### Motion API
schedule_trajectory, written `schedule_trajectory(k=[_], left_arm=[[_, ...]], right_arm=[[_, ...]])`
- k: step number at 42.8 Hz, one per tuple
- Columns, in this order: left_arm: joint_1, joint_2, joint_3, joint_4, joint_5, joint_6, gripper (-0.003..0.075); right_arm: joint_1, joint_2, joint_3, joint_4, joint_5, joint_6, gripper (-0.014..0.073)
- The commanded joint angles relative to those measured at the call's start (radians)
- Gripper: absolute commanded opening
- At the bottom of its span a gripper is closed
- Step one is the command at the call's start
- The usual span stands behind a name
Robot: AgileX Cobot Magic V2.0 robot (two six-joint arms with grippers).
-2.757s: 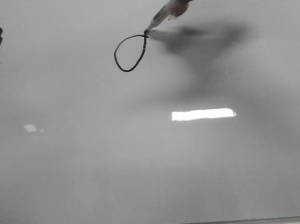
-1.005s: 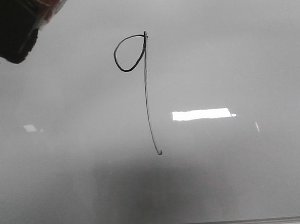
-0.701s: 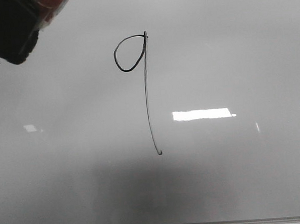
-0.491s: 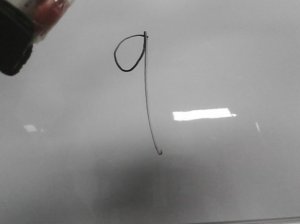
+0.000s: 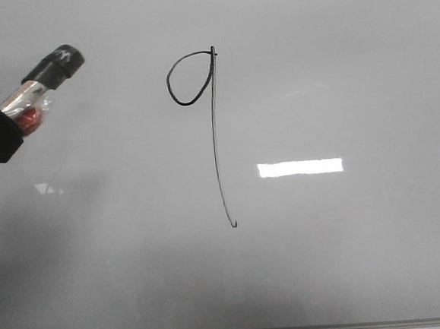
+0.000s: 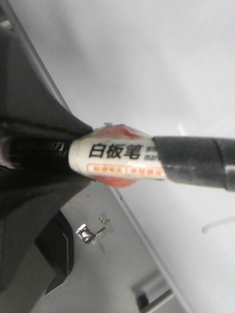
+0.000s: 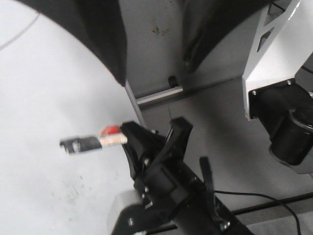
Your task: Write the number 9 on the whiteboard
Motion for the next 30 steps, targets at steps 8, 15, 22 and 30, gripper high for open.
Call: schedule_trajectory(k=[8, 15, 22, 30], left_arm=[[0.177, 0.117, -0.031, 0.022, -0.244, -0.107, -0.0019], [0.218, 0.173, -0.031, 0.022, -0.393, -0.11, -0.0019], [0.273, 0.236, -0.031, -0.024, -0.498, -0.11, -0.0018], [0.304, 0.3, -0.033, -0.048, -0.56, -0.11, -0.0011]], right_arm=[[-0.005, -0.247, 0.245, -0.013, -0.145, 0.086, -0.0073], [-0.005, -0.337, 0.316, -0.005, -0.156, 0.086, -0.0062], [-0.005, -0.354, 0.316, 0.001, -0.164, 0.086, -0.0062], [-0.005, -0.354, 0.316, 0.001, -0.173, 0.086, -0.0062]])
